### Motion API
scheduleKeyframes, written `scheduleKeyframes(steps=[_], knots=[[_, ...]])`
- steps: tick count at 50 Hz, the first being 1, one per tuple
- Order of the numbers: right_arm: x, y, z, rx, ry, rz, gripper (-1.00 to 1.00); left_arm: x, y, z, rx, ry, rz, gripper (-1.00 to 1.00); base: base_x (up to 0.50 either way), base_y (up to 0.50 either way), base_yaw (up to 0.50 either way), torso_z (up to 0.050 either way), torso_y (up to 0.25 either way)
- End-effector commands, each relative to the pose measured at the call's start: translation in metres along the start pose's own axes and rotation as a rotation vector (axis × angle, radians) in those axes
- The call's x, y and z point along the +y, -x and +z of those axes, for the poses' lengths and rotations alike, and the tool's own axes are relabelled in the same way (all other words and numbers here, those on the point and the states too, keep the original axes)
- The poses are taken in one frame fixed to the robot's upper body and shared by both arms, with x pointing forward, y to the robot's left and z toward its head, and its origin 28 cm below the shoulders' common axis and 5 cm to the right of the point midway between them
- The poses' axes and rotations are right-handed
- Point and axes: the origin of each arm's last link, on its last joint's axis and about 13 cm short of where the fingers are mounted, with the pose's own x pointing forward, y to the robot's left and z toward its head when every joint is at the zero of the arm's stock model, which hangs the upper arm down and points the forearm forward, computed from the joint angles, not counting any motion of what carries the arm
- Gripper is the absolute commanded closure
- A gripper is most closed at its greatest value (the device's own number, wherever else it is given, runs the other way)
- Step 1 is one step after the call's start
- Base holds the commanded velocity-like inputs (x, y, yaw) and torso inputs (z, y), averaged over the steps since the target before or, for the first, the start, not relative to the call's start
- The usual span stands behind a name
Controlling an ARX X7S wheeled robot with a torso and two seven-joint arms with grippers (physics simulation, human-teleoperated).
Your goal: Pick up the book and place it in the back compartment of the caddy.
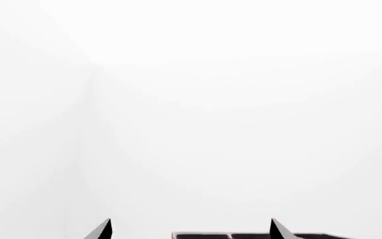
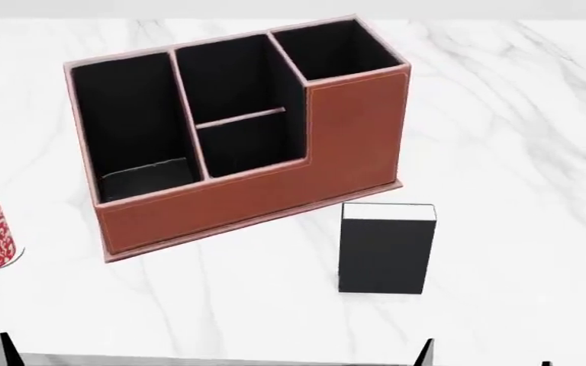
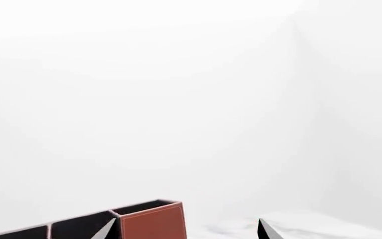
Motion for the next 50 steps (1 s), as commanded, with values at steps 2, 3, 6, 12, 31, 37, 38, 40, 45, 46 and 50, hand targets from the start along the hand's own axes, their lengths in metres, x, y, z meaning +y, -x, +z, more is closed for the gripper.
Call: scheduleKeyframes(steps=[2, 3, 6, 12, 31, 37, 38, 40, 45, 46, 50], knots=[[0.0001, 0.0006, 0.0017, -0.009, -0.003, 0.000, -1.00, 0.0002, -0.0004, -0.0004, -0.001, 0.001, 0.001, -1.00, 0.00, -0.26, 0.00, 0.000, 0.000], [0.0001, 0.0006, 0.0015, -0.009, -0.002, -0.002, -1.00, 0.0002, -0.0004, -0.0004, -0.001, 0.001, 0.001, -1.00, 0.00, -0.26, 0.00, 0.000, 0.000], [0.0002, 0.0010, 0.0017, -0.013, -0.004, -0.002, -1.00, 0.0001, -0.0003, -0.0004, 0.001, 0.002, 0.000, -1.00, 0.00, -0.26, 0.00, 0.000, 0.000], [-0.0005, 0.0027, 0.0051, -0.033, -0.010, -0.004, -1.00, 0.0002, 0.0001, -0.0005, 0.000, 0.002, 0.000, -1.00, 0.00, -0.26, 0.00, 0.000, 0.000], [0.0013, 0.0066, 0.0084, -0.094, 0.006, 0.019, -1.00, -0.0001, 0.0006, -0.0018, 0.003, 0.000, 0.002, -1.00, 0.02, -0.21, 0.00, 0.000, 0.000], [0.0016, 0.0077, 0.0095, -0.107, 0.008, 0.027, -1.00, 0.0000, 0.0009, -0.0013, 0.003, 0.001, 0.003, -1.00, 0.05, -0.03, 0.00, 0.000, 0.000], [0.0017, 0.0079, 0.0097, -0.108, 0.008, 0.028, -1.00, -0.0001, 0.0009, -0.0013, 0.003, 0.001, 0.003, -1.00, 0.06, 0.00, 0.00, 0.000, 0.000], [0.0017, 0.0083, 0.0096, -0.113, 0.004, 0.034, -1.00, -0.0001, 0.0010, -0.0009, 0.002, 0.001, 0.004, -1.00, 0.11, 0.00, 0.00, 0.000, 0.000], [0.0020, 0.0082, 0.0098, -0.118, 0.008, 0.036, -1.00, 0.0000, 0.0008, -0.0008, 0.002, 0.000, 0.004, -1.00, 0.15, 0.00, 0.00, 0.000, 0.000], [0.0020, 0.0082, 0.0100, -0.120, 0.008, 0.036, -1.00, 0.0000, 0.0008, -0.0008, 0.002, 0.001, 0.004, -1.00, 0.18, 0.00, 0.00, 0.000, 0.000], [0.0021, 0.0090, 0.0113, -0.127, 0.007, 0.037, -1.00, 0.0000, 0.0005, -0.0011, 0.003, 0.000, 0.004, -1.00, 0.19, 0.00, 0.00, 0.000, 0.000]])
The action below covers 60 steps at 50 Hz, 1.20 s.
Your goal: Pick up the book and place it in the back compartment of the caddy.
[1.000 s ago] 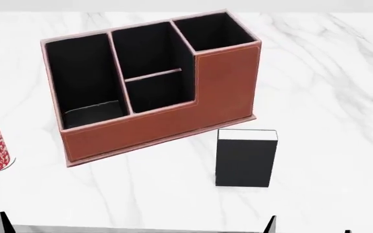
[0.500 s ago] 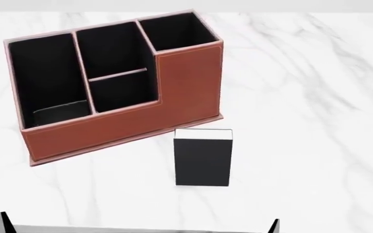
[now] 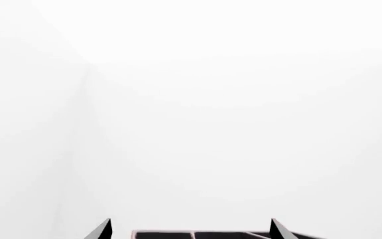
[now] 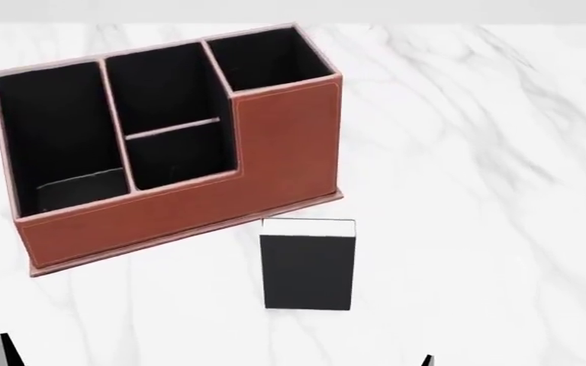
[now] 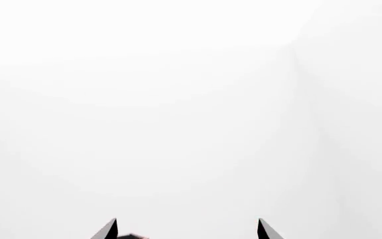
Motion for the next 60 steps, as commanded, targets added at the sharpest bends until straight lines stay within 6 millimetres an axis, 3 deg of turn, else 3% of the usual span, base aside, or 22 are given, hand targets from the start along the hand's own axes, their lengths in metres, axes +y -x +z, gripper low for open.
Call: scheduleKeyframes(steps=[1, 60], knots=[[0.0006, 0.0012, 0.0025, -0.021, -0.001, 0.008, -1.00, 0.0001, -0.0004, -0.0002, 0.001, 0.000, 0.001, -1.00, 0.21, 0.00, 0.00, 0.000, 0.000], [0.0010, 0.0011, 0.0021, -0.016, -0.003, 0.012, -1.00, 0.0006, -0.0005, 0.0005, -0.004, 0.004, 0.006, -1.00, 0.21, 0.00, 0.00, 0.000, 0.000]])
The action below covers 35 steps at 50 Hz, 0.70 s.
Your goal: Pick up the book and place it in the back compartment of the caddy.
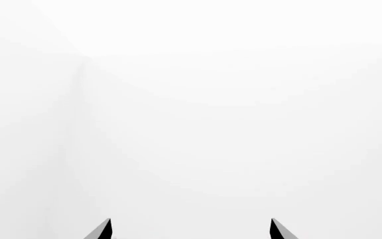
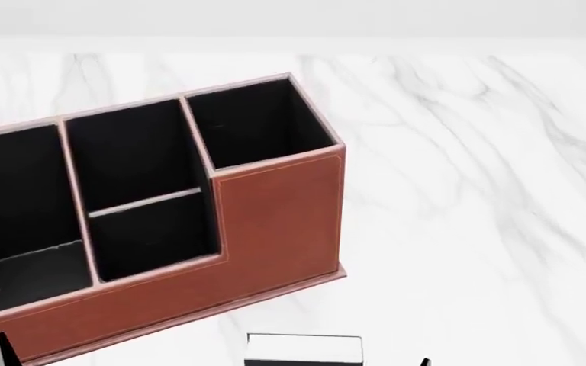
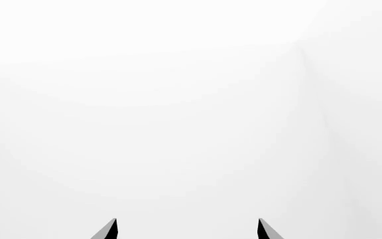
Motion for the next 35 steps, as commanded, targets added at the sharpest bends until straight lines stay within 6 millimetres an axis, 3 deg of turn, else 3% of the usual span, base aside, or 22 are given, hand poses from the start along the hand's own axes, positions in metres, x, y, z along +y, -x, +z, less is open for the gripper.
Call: scheduleKeyframes(steps=[1, 11, 35], knots=[[-0.0001, -0.0002, 0.0000, 0.000, 0.000, -0.001, -1.00, 0.0000, -0.0002, 0.0002, 0.000, 0.001, 0.000, -1.00, 0.21, 0.00, 0.00, 0.000, 0.000], [0.0004, 0.0000, -0.0003, 0.000, -0.001, 0.005, -1.00, -0.0001, -0.0006, 0.0002, 0.000, 0.001, 0.001, -1.00, 0.19, 0.00, 0.00, 0.000, 0.000], [0.0008, 0.0005, -0.0009, -0.008, 0.025, 0.002, -1.00, 0.0004, 0.0003, -0.0001, 0.001, 0.000, 0.003, -1.00, 0.00, 0.01, 0.00, 0.000, 0.000]])
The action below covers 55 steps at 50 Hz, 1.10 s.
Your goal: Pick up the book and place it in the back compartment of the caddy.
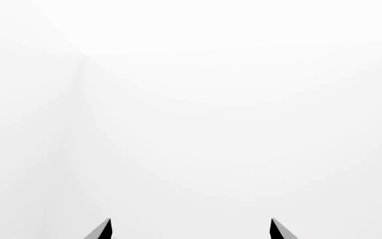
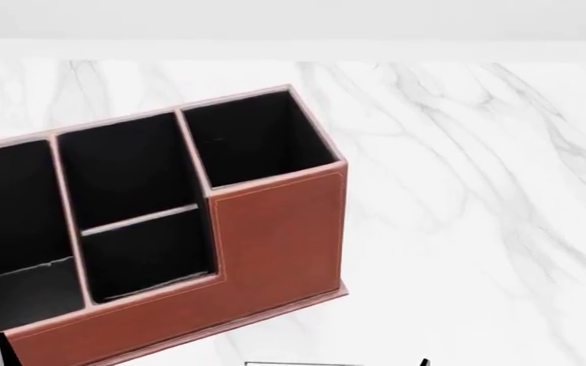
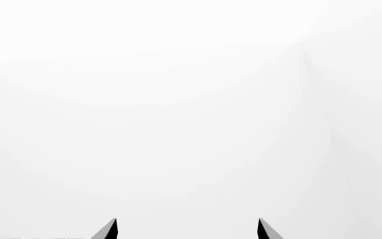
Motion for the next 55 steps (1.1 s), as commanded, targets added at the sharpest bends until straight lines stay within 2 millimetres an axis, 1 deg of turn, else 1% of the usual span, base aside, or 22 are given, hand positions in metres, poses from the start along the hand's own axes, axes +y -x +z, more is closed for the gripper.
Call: scheduleKeyframes(steps=[1, 55], knots=[[0.0005, 0.0003, -0.0005, -0.001, 0.015, 0.002, -1.00, 0.0002, 0.0004, 0.0000, 0.000, -0.001, 0.001, -1.00, 0.00, 0.04, 0.00, 0.000, 0.000], [0.0016, 0.0001, -0.0011, 0.009, 0.020, 0.009, -1.00, -0.0001, -0.0003, -0.0010, 0.006, 0.005, -0.001, -1.00, 0.00, 0.03, 0.00, 0.000, 0.000]])
